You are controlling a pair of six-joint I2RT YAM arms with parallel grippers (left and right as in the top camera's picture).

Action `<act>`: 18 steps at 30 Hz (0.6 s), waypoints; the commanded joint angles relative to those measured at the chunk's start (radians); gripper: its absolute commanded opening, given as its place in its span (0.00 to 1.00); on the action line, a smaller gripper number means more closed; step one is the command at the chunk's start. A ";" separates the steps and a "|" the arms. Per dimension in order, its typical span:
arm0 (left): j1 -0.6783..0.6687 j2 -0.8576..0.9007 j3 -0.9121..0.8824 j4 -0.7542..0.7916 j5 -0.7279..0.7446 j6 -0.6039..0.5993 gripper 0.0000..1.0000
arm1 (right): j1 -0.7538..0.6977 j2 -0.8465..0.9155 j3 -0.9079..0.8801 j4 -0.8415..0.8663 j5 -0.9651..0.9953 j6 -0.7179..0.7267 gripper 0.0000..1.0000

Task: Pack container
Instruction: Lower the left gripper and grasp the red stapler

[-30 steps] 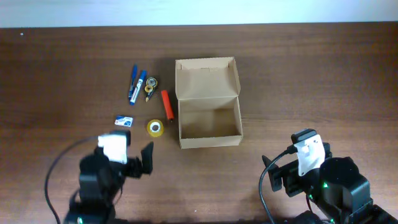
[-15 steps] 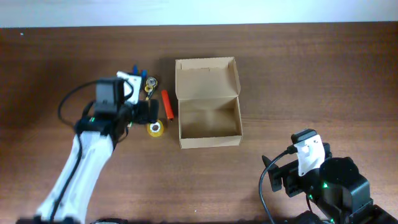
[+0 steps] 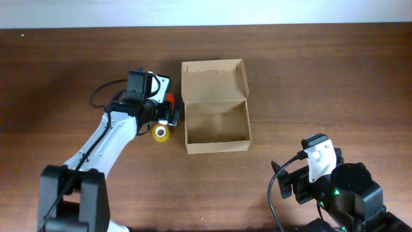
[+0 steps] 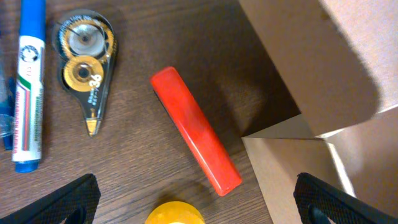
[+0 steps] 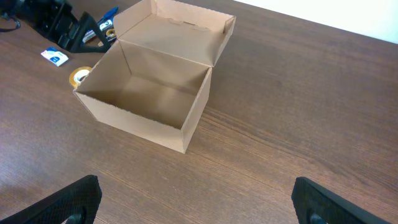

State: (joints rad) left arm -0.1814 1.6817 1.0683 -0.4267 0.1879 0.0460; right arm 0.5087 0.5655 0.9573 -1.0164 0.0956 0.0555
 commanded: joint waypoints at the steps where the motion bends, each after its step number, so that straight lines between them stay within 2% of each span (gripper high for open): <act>1: 0.001 0.024 0.018 0.016 0.021 0.015 1.00 | 0.008 -0.007 0.001 0.003 0.005 0.003 0.99; 6: 0.001 0.047 0.018 0.026 -0.076 -0.079 0.99 | 0.008 -0.007 0.001 0.003 0.005 0.003 0.99; 18: 0.001 0.111 0.018 0.108 -0.106 -0.189 1.00 | 0.008 -0.006 0.001 0.003 0.005 0.003 0.99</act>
State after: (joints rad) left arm -0.1814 1.7660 1.0698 -0.3233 0.1146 -0.0917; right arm 0.5087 0.5655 0.9573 -1.0164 0.0956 0.0559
